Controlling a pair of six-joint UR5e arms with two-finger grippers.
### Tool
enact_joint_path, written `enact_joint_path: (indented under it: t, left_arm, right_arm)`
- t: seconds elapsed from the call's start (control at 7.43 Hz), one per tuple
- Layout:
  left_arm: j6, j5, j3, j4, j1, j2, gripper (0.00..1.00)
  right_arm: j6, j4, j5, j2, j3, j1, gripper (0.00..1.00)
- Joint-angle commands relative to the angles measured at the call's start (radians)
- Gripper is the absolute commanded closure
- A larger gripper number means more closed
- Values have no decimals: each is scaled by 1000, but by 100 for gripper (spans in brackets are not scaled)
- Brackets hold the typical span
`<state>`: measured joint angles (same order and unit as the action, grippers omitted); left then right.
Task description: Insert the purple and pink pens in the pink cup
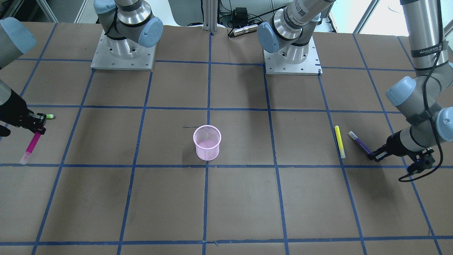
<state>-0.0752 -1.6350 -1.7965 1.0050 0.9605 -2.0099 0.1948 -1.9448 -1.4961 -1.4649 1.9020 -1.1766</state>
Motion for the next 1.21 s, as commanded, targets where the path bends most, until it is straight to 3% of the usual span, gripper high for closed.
enact_joint_path:
  t: [0.0, 0.13, 0.4, 0.67, 0.81, 1.08]
  left_arm:
    - [0, -2, 35, 32, 10, 74, 100]
    - [2, -28, 70, 114, 14, 114, 100]
    - [2, -35, 135, 152, 53, 158, 100]
    - [17, -46, 137, 147, 136, 195, 100]
    - [17, -46, 137, 149, 150, 201, 100]
    - [17, -49, 123, 152, 168, 224, 100]
  right_arm:
    - [-388, 209, 164, -8, -128, -228, 100]
    - [-566, 221, 277, -8, -135, -304, 100]
    - [-885, 208, 495, 4, -132, -433, 100]
    - [-1113, 146, 606, 34, -127, -535, 100]
    - [-1190, 144, 693, 66, -124, -535, 100]
    - [-1255, 145, 770, 110, -121, -543, 100]
